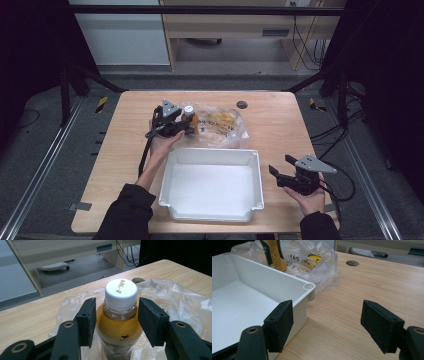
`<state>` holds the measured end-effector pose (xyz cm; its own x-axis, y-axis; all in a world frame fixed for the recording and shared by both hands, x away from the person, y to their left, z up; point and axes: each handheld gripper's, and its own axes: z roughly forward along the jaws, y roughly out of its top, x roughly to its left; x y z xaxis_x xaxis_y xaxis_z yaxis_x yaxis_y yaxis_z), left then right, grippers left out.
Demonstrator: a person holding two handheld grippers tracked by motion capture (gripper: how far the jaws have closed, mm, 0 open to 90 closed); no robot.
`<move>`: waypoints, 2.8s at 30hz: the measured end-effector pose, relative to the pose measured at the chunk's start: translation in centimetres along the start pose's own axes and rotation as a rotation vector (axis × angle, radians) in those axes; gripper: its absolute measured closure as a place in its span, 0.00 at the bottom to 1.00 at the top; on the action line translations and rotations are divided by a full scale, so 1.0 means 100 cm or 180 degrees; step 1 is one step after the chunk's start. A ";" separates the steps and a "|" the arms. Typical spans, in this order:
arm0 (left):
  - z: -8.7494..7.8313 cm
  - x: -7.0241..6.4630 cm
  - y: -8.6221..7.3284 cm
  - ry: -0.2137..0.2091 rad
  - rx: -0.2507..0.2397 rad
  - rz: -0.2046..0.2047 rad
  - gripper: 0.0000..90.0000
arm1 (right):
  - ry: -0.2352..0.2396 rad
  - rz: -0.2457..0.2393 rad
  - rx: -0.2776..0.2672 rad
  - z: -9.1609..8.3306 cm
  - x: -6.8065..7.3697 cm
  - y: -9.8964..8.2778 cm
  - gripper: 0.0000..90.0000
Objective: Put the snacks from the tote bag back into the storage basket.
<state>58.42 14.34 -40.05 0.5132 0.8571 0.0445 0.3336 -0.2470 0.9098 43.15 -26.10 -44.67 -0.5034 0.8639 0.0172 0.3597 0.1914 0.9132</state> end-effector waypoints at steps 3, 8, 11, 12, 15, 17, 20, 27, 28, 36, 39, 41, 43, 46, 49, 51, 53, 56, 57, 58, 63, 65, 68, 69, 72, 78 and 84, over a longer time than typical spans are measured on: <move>0.002 -0.002 0.002 -0.0008 0.0008 0.0022 0.55 | 0.0003 0.0002 0.0002 0.000 0.000 0.000 0.29; 0.006 -0.005 0.006 0.0005 0.0022 0.0046 0.56 | 0.0008 0.0001 -0.0003 0.000 0.000 0.000 0.29; 0.007 -0.004 0.008 0.0026 0.0007 0.0053 0.58 | 0.0009 0.0003 -0.0005 0.000 0.000 0.000 0.29; 0.008 -0.004 0.009 0.0033 -0.0002 0.0056 0.59 | 0.0010 0.0003 -0.0004 0.000 0.000 0.000 0.29; 0.011 -0.003 0.007 0.0022 -0.0013 0.0046 0.61 | 0.0019 0.0001 -0.0001 0.000 0.000 0.000 0.29; 0.011 -0.002 0.007 0.0004 -0.0031 0.0015 0.62 | 0.0008 0.0000 0.0007 0.000 0.000 0.000 0.29; 0.012 -0.001 0.007 -0.0004 -0.0055 0.0006 0.64 | 0.0008 -0.0002 0.0007 0.000 0.000 0.000 0.29; 0.012 -0.002 0.011 0.0019 0.0025 -0.0032 0.65 | 0.0009 -0.0007 0.0013 0.000 0.000 0.000 0.29; 0.012 -0.002 0.012 0.0028 0.0031 -0.0039 0.65 | 0.0011 -0.0001 0.0018 0.000 0.000 0.000 0.29; 0.012 -0.003 0.013 0.0065 0.0063 -0.0063 0.65 | 0.0008 -0.0018 0.0016 0.000 -0.001 -0.001 0.30; 0.013 -0.003 0.015 0.0071 0.0087 -0.0087 0.66 | 0.0005 -0.0013 0.0019 0.000 -0.001 -0.001 0.30; 0.013 -0.003 0.015 0.0067 0.0091 -0.0107 0.66 | 0.0006 -0.0023 0.0018 0.000 -0.001 -0.001 0.30; 0.014 -0.003 0.016 0.0068 0.0087 -0.0127 0.66 | 0.0010 -0.0012 0.0017 0.000 -0.001 -0.001 0.30; 0.014 -0.003 0.016 0.0075 0.0075 -0.0144 0.66 | 0.0009 -0.0012 0.0019 0.000 -0.001 -0.001 0.30; 0.012 -0.003 0.017 0.0061 0.0056 -0.0158 0.66 | 0.0007 -0.0013 0.0022 0.000 -0.001 -0.001 0.30; 0.009 -0.003 0.019 0.0055 0.0041 -0.0164 0.66 | 0.0009 -0.0012 0.0019 0.000 -0.001 -0.001 0.30; 0.007 -0.003 0.021 0.0054 0.0020 -0.0162 0.66 | 0.0005 -0.0011 0.0017 0.000 -0.001 -0.001 0.30; 0.003 -0.003 0.024 0.0056 -0.0015 -0.0174 0.66 | 0.0005 -0.0018 0.0010 0.000 -0.001 0.000 0.30; 0.001 -0.003 0.025 0.0056 -0.0025 -0.0187 0.66 | 0.0005 -0.0021 0.0009 0.000 -0.001 0.000 0.30; -0.001 -0.002 0.026 0.0058 -0.0039 -0.0193 0.66 | 0.0005 -0.0024 0.0007 -0.001 -0.001 0.000 0.30; -0.009 0.001 0.031 0.0087 -0.0058 -0.0223 0.66 | 0.0000 -0.0029 0.0009 0.000 -0.001 0.000 0.30; -0.013 0.002 0.034 0.0103 -0.0081 -0.0232 0.66 | 0.0002 -0.0027 0.0006 0.000 -0.001 0.000 0.30; -0.019 0.003 0.038 0.0107 -0.0122 -0.0226 0.66 | 0.0000 -0.0030 0.0004 0.000 -0.001 0.000 0.30; -0.021 0.003 0.040 0.0103 -0.0136 -0.0230 0.66 | -0.0002 -0.0034 0.0005 0.000 -0.001 0.000 0.30; -0.026 0.003 0.045 0.0099 -0.0168 -0.0231 0.66 | 0.0001 -0.0033 0.0003 0.000 -0.001 0.000 0.30; -0.035 0.002 0.053 0.0098 -0.0187 -0.0209 0.66 | -0.0012 -0.0038 0.0001 -0.001 -0.001 0.000 0.30; -0.045 0.001 0.061 0.0119 -0.0252 -0.0199 0.66 | -0.0014 -0.0049 -0.0010 -0.001 -0.001 0.000 0.30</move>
<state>56.98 14.99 -32.63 0.4629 0.8864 0.0006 0.2998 -0.1572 0.9410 43.12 -26.22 -44.62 -0.5054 0.8629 0.0012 0.3493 0.2032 0.9147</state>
